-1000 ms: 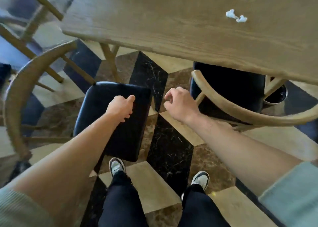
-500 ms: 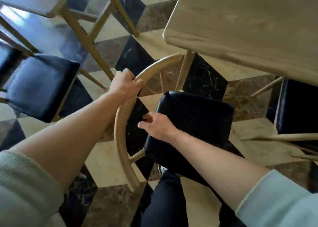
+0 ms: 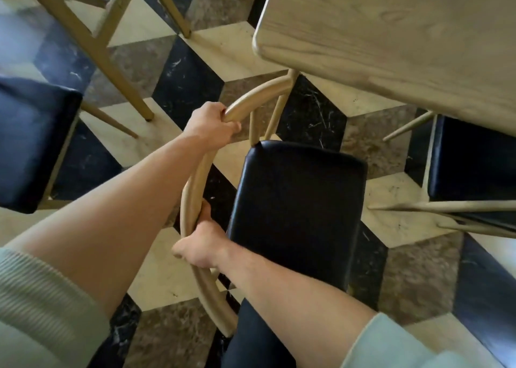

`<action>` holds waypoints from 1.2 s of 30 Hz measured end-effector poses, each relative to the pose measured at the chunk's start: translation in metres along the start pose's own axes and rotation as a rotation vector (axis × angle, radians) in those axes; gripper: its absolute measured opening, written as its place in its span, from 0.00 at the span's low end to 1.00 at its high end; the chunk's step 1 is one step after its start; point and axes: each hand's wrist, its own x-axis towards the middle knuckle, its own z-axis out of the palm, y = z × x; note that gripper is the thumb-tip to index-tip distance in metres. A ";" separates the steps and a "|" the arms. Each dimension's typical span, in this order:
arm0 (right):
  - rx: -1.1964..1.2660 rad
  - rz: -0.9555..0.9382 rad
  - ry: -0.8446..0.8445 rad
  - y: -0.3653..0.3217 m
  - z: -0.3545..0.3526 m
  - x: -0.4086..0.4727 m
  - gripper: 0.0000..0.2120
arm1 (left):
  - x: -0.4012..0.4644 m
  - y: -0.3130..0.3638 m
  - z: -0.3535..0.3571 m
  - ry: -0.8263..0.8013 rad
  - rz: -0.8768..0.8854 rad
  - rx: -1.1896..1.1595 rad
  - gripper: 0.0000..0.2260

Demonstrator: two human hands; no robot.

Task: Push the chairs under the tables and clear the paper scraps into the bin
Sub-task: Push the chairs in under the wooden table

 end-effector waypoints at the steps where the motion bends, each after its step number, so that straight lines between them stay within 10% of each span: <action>1: 0.005 -0.001 -0.010 0.001 -0.007 -0.002 0.53 | 0.000 0.004 0.002 0.021 -0.006 -0.014 0.10; 10: -0.303 -0.030 -0.113 0.075 -0.121 -0.071 0.42 | -0.032 0.023 0.050 0.117 -0.194 -0.124 0.11; 18: -0.671 -0.100 0.190 0.129 -0.241 -0.102 0.38 | -0.054 0.069 0.086 0.103 -0.452 -0.380 0.06; 28: -1.036 -0.005 0.748 0.197 -0.378 -0.160 0.09 | -0.078 0.159 0.179 -0.201 -0.573 -0.616 0.17; 36: -1.069 -0.030 0.712 0.197 -0.394 -0.167 0.15 | -0.090 0.167 0.185 -0.241 -0.527 -0.461 0.17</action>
